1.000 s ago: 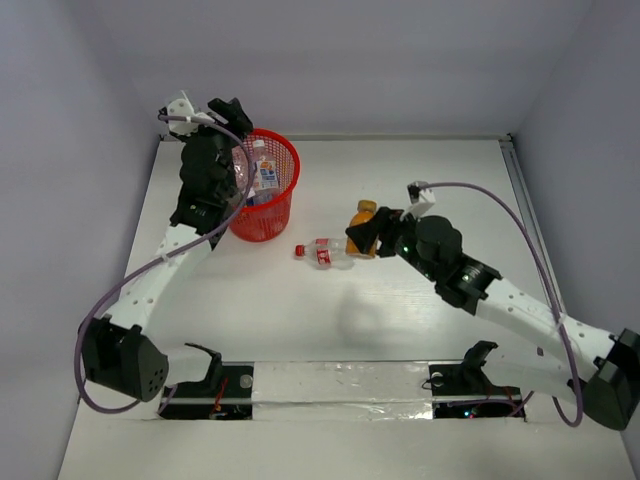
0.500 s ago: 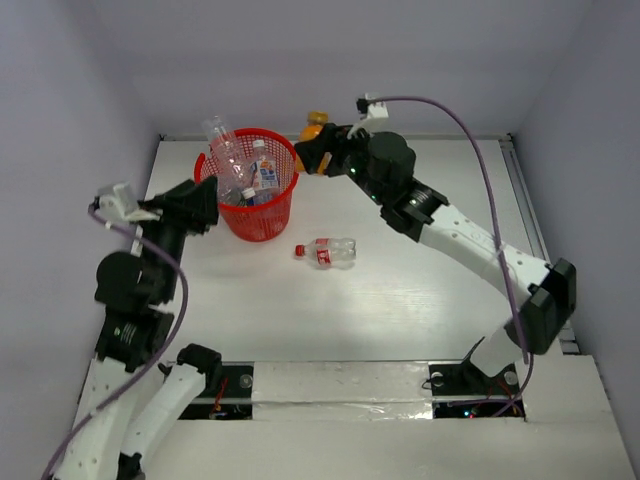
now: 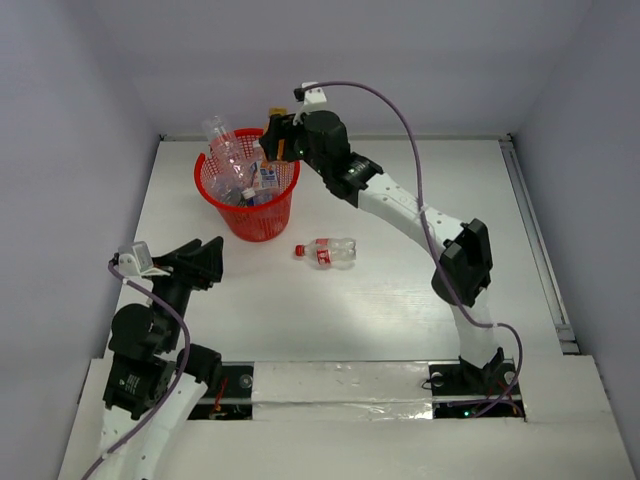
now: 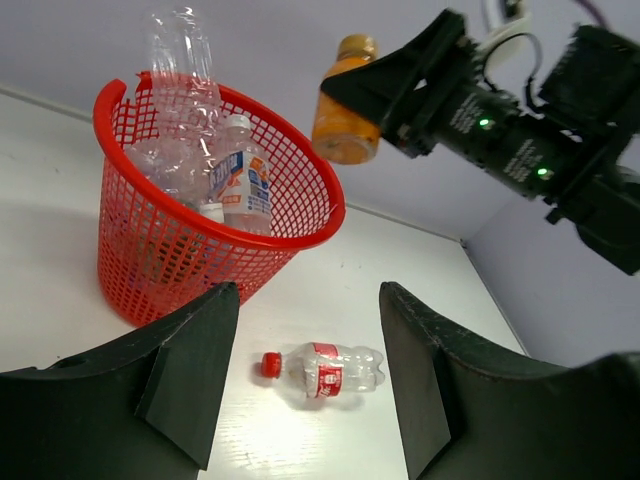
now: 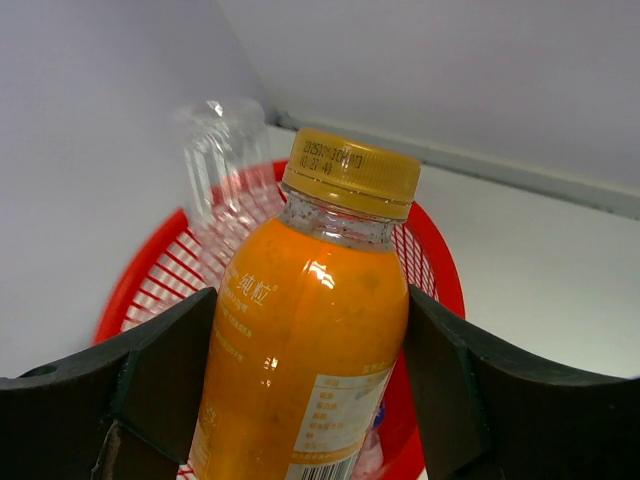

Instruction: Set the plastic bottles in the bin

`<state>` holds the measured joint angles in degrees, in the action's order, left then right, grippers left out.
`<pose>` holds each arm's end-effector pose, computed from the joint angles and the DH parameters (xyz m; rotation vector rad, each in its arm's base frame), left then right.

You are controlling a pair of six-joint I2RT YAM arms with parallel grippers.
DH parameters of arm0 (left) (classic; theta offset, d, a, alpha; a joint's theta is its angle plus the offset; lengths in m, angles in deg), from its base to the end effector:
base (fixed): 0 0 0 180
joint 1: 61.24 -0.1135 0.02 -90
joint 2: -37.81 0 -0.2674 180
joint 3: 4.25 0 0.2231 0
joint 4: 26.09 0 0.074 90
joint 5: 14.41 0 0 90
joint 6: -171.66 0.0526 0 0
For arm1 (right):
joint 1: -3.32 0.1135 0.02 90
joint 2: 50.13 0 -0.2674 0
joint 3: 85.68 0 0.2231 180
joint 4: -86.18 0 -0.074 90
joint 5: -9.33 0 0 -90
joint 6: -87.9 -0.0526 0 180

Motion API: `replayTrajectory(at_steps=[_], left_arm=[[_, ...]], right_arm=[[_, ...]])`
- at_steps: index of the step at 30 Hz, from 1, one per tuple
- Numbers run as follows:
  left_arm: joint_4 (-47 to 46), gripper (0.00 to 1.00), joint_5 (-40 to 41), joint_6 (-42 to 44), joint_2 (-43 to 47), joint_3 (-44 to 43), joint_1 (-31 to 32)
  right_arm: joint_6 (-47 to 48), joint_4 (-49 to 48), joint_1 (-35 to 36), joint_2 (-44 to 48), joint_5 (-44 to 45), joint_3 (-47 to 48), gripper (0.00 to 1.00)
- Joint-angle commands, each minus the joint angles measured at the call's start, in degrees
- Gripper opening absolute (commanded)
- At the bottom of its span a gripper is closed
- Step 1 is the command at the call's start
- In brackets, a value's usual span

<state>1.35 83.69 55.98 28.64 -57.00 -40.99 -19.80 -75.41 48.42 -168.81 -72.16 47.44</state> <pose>0.0389 -0.0065 0.3450 -0.1852 1.3021 -0.5943 0.3515 0.3417 0.3950 -0.2853 1.6640 0.7117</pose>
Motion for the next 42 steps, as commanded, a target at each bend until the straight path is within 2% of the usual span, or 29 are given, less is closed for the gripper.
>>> replayTrajectory(at_steps=[1, 3, 6, 10, 14, 17, 18, 19, 24, 25, 27, 29, 30, 32, 33, 35, 36, 39, 42], left_arm=[[-1.55, 0.55, -1.42, -0.87, 2.22, 0.23, 0.32], [-1.12, 0.56, -1.24, -0.61, 2.75, 0.32, 0.32], [-0.67, 0.55, -1.07, -0.26, 3.10, 0.32, 0.32], [-0.50, 0.55, -0.89, 0.27, 3.02, 0.23, 0.32], [-0.94, 0.56, -2.90, 0.53, 2.75, 0.49, -2.66], [-1.11, 0.56, -4.14, 0.71, 2.31, 0.58, -4.34], [-1.11, 0.56, -4.23, 0.88, 2.23, 0.58, -4.34], [-1.11, 0.56, -4.23, 0.89, 2.14, 0.58, -4.34], [-0.59, 0.55, -3.18, 0.97, 2.84, 0.32, -4.34], [-0.67, 0.55, -3.09, 0.97, 2.93, 0.23, -4.34], [-0.76, 0.55, -3.09, 0.97, 2.84, 0.23, -4.34], [-0.76, 0.55, -3.35, 0.97, 2.58, 0.32, -4.34], [-0.85, 0.55, -3.35, 0.89, 2.58, 0.32, -4.34], [-0.85, 0.55, -3.44, 0.80, 2.58, 0.41, -4.34], [-0.94, 0.55, -3.44, 0.80, 2.66, 0.49, -4.34], [-0.85, 0.55, -3.44, 0.80, 2.75, 0.50, -4.34], [-0.94, 0.55, -3.44, 0.71, 2.84, 0.58, -4.34], [-0.76, 0.55, -3.26, 0.71, 2.84, 0.67, -4.34], [-0.67, 0.55, -3.18, 0.62, 2.75, 0.67, -4.34]], right_arm=[[1.43, 0.27, 0.60, 0.20, -1.13, 2.81, 0.68], [1.61, 0.88, 0.60, -0.24, -1.83, 2.81, 0.78], [2.31, 0.36, 0.60, 0.46, -0.79, 2.02, 0.83], [3.63, -0.52, 0.60, 2.12, -0.25, 0.70, 0.84], [3.89, -1.23, 0.60, 4.58, -0.87, -1.49, 0.84], [4.33, -5.33, 0.60, 11.16, 0.18, -9.82, 0.63], [5.64, -8.66, 0.60, 13.62, 0.19, -17.24, 0.46], [6.70, -9.83, 0.60, 16.08, -0.25, -20.97, 0.39], [12.15, -9.31, 0.60, 31.46, -5.86, -39.61, 0.22], [11.98, -10.01, 0.60, 33.40, -7.36, -45.82, 0.21], [10.59, -10.72, -1.67, 36.91, -11.99, -50.43, 0.21], [9.87, -8.62, -3.96, 36.59, -16.05, -52.64, 0.20], [9.61, -6.43, -5.80, 36.15, -19.73, -52.91, 0.24], [9.78, -5.19, -6.60, 35.44, -20.90, -53.53, 0.34], [10.22, -3.35, -6.61, 34.92, -21.60, -53.18, 0.49], [12.24, -0.72, -6.61, 32.37, -21.87, -51.95, 0.68], [12.94, 1.04, -6.61, 31.23, -22.66, -50.47, 0.82], [15.40, 4.65, -7.13, 25.52, -22.83, -47.47, 0.96], [17.51, 10.87, -7.66, 18.58, -26.95, -42.56, 0.99]])
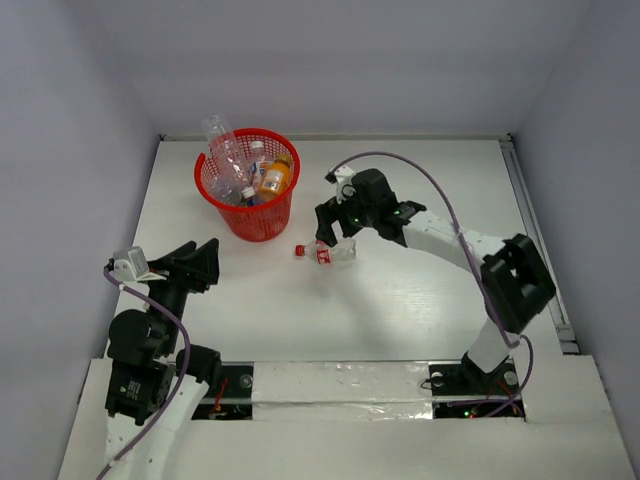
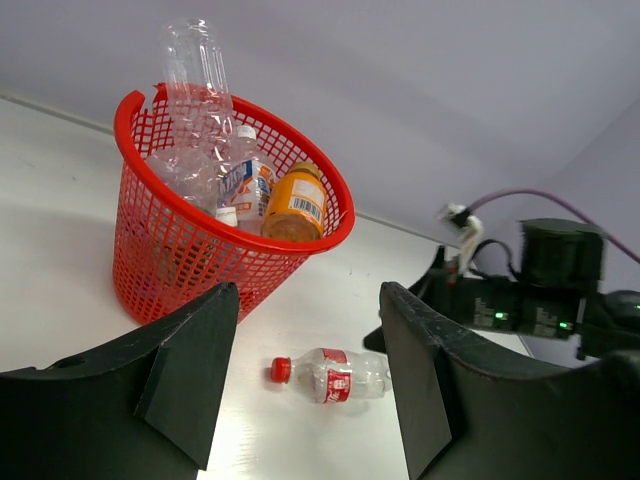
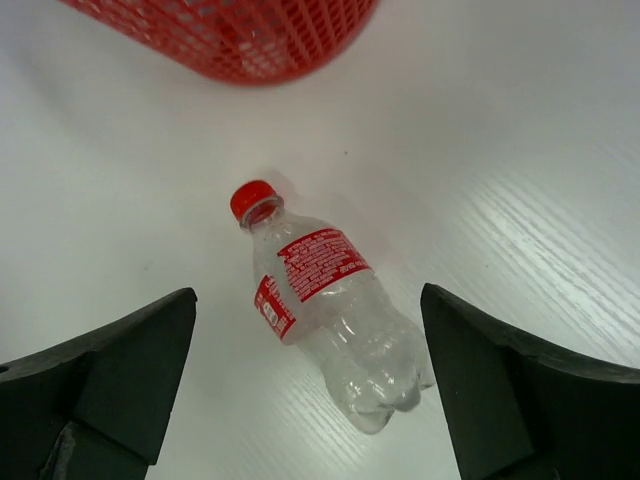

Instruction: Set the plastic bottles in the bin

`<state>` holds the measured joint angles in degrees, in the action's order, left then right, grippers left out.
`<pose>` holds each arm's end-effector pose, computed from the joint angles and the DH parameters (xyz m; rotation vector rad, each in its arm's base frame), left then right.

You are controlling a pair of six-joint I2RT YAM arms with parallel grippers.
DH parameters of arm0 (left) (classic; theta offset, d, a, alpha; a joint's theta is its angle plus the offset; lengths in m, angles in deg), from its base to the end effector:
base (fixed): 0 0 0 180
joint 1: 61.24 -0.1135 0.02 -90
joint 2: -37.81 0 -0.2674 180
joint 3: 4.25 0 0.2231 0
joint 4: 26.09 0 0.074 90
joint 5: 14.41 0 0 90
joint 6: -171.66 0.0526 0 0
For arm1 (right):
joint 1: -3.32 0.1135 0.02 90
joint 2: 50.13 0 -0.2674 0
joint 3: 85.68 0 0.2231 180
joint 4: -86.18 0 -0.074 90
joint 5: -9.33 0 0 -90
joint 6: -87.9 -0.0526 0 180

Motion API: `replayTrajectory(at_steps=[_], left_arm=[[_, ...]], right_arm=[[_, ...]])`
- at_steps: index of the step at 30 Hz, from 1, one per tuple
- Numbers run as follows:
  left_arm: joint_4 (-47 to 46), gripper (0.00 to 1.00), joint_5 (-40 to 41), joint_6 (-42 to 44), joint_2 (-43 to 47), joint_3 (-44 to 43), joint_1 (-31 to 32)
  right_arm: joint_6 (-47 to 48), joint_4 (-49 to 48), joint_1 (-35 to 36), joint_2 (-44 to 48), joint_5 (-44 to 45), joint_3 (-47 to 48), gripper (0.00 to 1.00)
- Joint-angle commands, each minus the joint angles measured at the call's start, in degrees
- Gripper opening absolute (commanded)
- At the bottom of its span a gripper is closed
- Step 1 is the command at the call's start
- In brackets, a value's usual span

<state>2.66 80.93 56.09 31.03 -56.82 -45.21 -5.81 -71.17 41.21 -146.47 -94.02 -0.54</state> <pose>0.0310 -0.0038 0.3420 -0.1887 1.2814 -0.5644 0.2864 0.2383 0.2662 -0.7836 2.0779 0.6623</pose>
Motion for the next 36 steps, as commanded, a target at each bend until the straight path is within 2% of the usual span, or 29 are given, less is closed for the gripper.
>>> replayTrajectory(at_steps=[1, 11, 16, 20, 22, 23, 26, 31, 34, 36], left_arm=[[-2.07, 0.55, -0.42, 0.60, 0.37, 0.50, -0.12], [-2.16, 0.55, -0.77, 0.60, 0.46, 0.50, -0.12], [-2.16, 0.55, -0.77, 0.60, 0.72, 0.50, -0.12], [-2.16, 0.55, -0.95, 0.60, 0.99, 0.50, -0.12], [-2.16, 0.55, -0.86, 0.51, 0.99, 0.50, -0.12], [-2.07, 0.55, -0.95, 0.60, 1.07, 0.58, -0.12], [-2.07, 0.55, -0.86, 0.51, 1.16, 0.58, -0.12], [-2.16, 0.55, -0.78, 0.51, 1.60, 0.50, -0.12], [-1.90, 0.55, 0.01, 0.34, 2.04, 0.32, -0.12], [-1.37, 0.55, 1.24, 0.16, 2.30, 0.15, -0.12]], right_arm=[[5.18, 7.53, -0.45, -5.25, -5.37, 7.52, 0.99], [3.88, 9.83, -0.45, -13.44, -5.74, 8.33, 1.00], [1.60, 8.77, 2.97, -14.06, -4.06, 5.17, 0.98], [-0.86, 6.93, 3.68, -14.32, -2.83, 3.76, 0.91], [-2.53, 5.26, 4.21, -14.06, -2.04, 2.45, 0.75], [-3.06, 4.65, 4.21, -13.10, -1.86, 2.01, 0.63], [-4.12, 4.90, 4.99, -8.37, -2.82, -0.71, 0.48], [-3.42, 9.12, 9.90, 2.18, -3.09, -3.88, 0.48], [-2.36, 9.74, 13.69, 8.68, -7.12, -5.03, 0.48], [-2.62, 8.26, 13.70, 10.98, -9.06, -3.20, 0.48]])
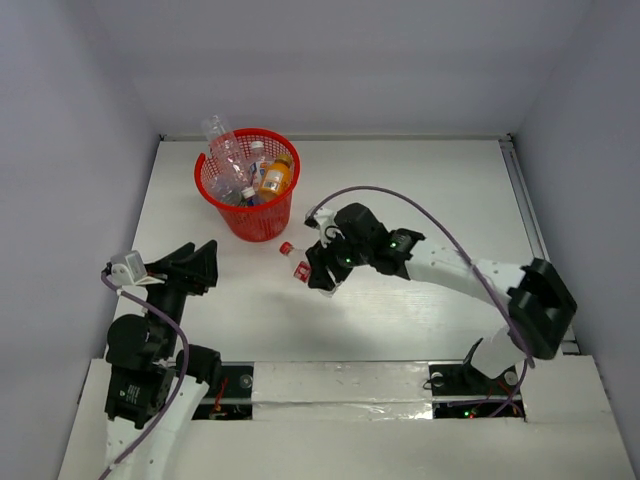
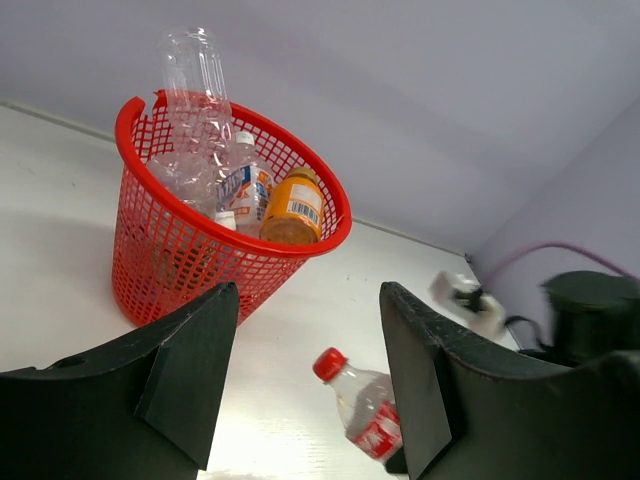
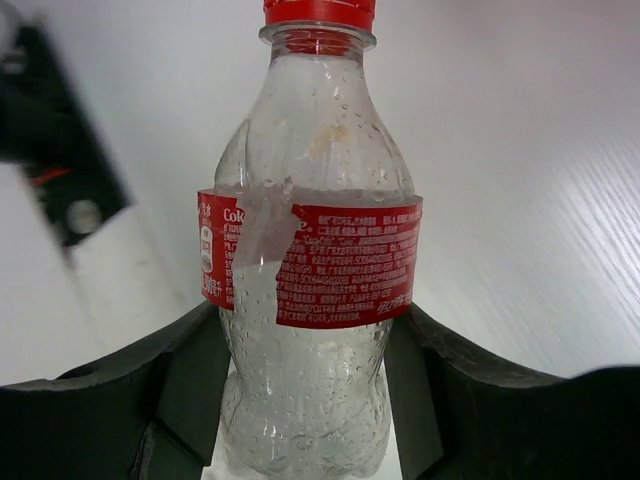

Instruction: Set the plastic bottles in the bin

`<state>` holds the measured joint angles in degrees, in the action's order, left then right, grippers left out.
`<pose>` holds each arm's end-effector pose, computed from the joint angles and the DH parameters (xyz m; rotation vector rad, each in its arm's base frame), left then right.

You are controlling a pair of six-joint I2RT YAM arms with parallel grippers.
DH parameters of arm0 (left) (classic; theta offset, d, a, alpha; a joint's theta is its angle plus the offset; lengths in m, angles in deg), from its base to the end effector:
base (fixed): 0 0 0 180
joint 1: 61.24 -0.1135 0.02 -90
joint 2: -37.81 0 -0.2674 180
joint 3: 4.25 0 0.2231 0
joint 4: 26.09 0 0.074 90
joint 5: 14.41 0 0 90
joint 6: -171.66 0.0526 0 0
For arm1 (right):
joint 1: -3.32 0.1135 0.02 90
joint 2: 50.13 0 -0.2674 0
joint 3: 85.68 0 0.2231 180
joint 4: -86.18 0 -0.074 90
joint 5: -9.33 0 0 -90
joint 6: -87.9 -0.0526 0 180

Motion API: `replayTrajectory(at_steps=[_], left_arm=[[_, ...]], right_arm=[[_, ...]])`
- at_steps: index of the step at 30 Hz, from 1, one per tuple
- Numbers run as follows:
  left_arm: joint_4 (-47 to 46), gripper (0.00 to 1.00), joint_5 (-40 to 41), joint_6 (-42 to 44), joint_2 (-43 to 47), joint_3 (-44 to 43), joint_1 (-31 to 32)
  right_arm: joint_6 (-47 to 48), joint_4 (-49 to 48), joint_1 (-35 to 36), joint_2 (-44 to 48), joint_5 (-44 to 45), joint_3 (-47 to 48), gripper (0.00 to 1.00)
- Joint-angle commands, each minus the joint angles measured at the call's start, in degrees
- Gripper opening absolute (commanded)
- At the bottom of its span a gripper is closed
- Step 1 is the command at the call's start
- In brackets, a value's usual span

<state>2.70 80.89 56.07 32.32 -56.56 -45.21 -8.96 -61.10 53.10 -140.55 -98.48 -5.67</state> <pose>0.0270 -0.0027 0.3409 -0.1873 1.2641 -0.5688 0.2021 0.2638 0.2558 -1.0436 2.2032 0.8356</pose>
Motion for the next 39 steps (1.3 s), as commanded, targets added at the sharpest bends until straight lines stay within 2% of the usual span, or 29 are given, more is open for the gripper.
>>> replayTrajectory(at_steps=[1, 3, 4, 7, 8, 14, 15, 18, 20, 24, 28, 30, 34, 39], left_arm=[[-1.41, 0.55, 1.38, 0.01, 1.01, -0.12, -0.12], [-1.06, 0.55, 1.82, -0.08, 1.10, -0.29, -0.12], [-0.97, 0.55, 2.08, -0.08, 1.02, -0.29, -0.12], [-0.89, 0.56, 2.35, -0.26, 1.45, -0.21, -0.12], [-0.97, 0.56, 2.43, -0.17, 1.54, -0.21, -0.12], [-0.89, 0.56, 2.70, -0.26, 2.16, -0.12, -0.12], [-0.89, 0.56, 2.52, -0.26, 2.16, -0.12, -0.12], [-0.89, 0.56, 2.61, -0.26, 2.51, -0.12, -0.12], [-0.89, 0.56, 2.78, -0.26, 2.68, -0.12, -0.12], [-0.71, 0.56, 2.96, -0.26, 2.95, -0.12, -0.12], [-0.80, 0.56, 2.79, -0.26, 2.95, -0.12, -0.12], [-0.97, 0.56, 2.79, -0.26, 2.95, -0.12, -0.12], [-0.80, 0.56, 2.79, -0.26, 2.69, -0.12, -0.12], [-0.71, 0.56, 3.14, -0.34, 2.42, -0.21, -0.12]], right_arm=[[-0.17, -2.61, 1.81, 6.03, -4.87, 3.26, 0.48], [-0.88, -4.20, 1.81, 6.39, -3.91, 7.47, 0.48], [-1.84, -4.81, 1.81, 5.69, -3.12, 12.97, 0.48], [-4.30, -7.89, 1.81, -0.10, -0.58, 22.23, 0.48], [-4.74, -8.59, 1.81, -2.03, 0.04, 28.18, 0.48], [-6.60, -18.79, 1.81, -17.76, 12.60, 44.91, 0.49], [-6.60, -18.62, 1.81, -22.57, 14.18, 51.20, 0.50], [-6.59, -18.09, 1.81, -29.45, 16.22, 62.46, 0.50], [-7.38, -18.35, 1.81, -34.82, 17.18, 66.19, 0.51], [-9.32, -21.34, 1.81, -39.57, 20.69, 68.23, 0.52], [-10.55, -24.41, 1.81, -38.97, 22.99, 62.62, 0.55], [-10.90, -26.69, 1.81, -37.31, 22.99, 57.87, 0.59], [-10.90, -28.03, 1.81, -35.80, 23.78, 53.99, 0.78], [-10.99, -28.89, 1.81, -34.14, 24.04, 51.37, 0.87]])
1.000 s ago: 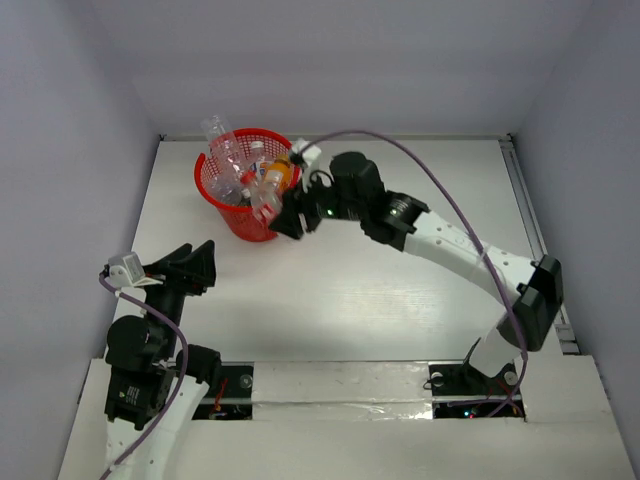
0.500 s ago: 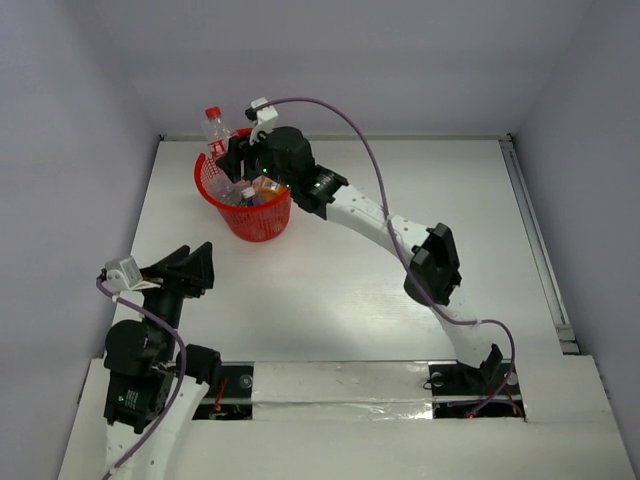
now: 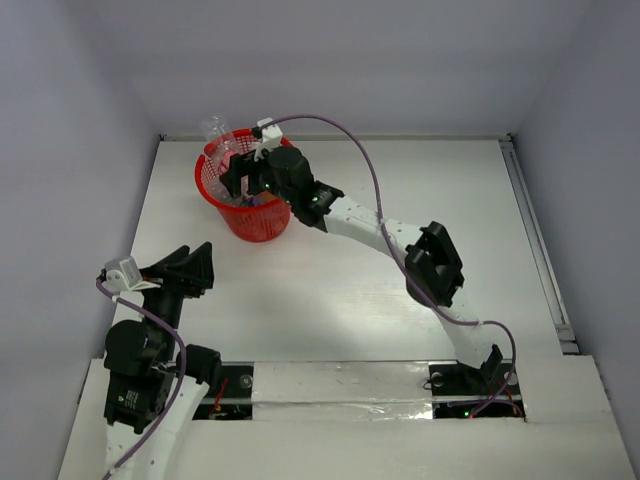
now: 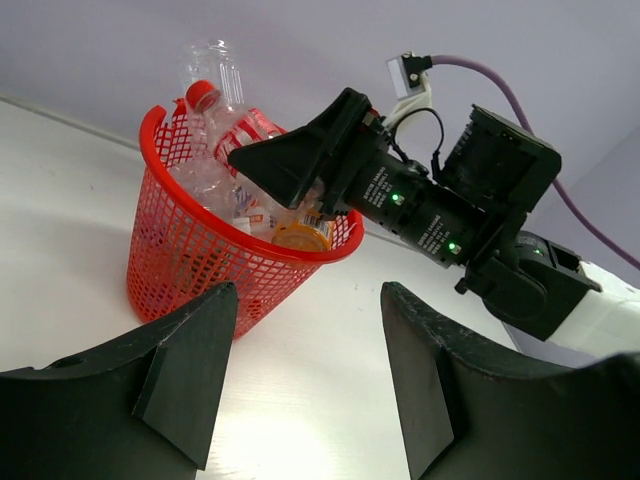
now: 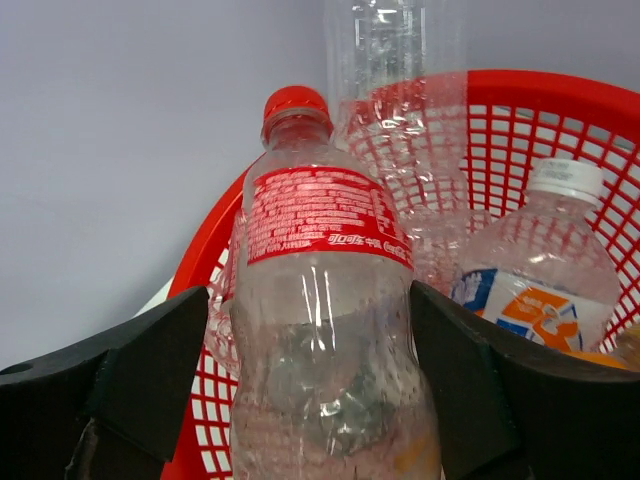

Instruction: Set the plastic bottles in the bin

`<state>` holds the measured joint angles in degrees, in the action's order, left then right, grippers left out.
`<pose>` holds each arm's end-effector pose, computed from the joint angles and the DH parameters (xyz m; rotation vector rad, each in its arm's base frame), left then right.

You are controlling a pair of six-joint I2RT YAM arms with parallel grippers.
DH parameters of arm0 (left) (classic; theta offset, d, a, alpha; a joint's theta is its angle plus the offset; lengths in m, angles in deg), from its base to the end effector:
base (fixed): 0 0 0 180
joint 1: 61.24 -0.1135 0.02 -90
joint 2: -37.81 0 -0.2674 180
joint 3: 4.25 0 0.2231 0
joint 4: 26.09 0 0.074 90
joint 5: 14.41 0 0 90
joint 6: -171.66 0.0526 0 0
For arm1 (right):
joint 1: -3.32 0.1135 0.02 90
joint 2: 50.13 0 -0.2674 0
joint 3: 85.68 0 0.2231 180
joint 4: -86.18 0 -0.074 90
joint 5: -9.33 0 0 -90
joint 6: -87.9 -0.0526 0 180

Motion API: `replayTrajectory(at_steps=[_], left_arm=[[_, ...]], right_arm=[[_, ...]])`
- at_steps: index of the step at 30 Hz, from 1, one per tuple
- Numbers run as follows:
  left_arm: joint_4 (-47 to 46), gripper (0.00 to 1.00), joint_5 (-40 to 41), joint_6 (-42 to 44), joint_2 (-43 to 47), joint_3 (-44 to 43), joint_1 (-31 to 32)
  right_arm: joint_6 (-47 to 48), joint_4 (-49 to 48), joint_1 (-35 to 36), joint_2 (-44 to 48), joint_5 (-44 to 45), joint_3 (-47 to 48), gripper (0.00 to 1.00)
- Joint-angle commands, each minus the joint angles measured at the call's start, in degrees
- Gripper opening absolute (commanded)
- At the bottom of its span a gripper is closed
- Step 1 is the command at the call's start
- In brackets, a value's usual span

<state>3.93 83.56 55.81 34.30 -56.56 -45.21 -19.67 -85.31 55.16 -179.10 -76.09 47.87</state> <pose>0.0207 0.0016 0.3383 -0.2298 1.2439 -0.5463 0.3349 0.4194 0.3305 -0.4426 1.6521 0.8524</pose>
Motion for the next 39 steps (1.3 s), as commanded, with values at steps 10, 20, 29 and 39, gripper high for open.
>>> replayTrajectory(at_steps=[10, 20, 29, 39], left_arm=[[-1.93, 0.57, 0.82, -0.26, 0.08, -0.03, -0.65], [-1.85, 0.58, 1.00, -0.35, -0.62, -0.03, -0.65], [-2.46, 0.67, -1.02, 0.18, -1.76, 0.15, -1.18], [-3.07, 0.75, -2.69, 1.50, -3.79, -0.21, -1.70]], right_arm=[[1.12, -5.22, -0.24, 10.67, 4.12, -6.77, 0.86], [0.25, -7.49, -0.24, 18.30, 5.79, -16.08, 0.86], [-0.19, -21.28, -0.24, 45.97, 11.92, -46.87, 0.39], [-0.28, -19.56, -0.24, 90.96, 35.83, -78.37, 0.09]])
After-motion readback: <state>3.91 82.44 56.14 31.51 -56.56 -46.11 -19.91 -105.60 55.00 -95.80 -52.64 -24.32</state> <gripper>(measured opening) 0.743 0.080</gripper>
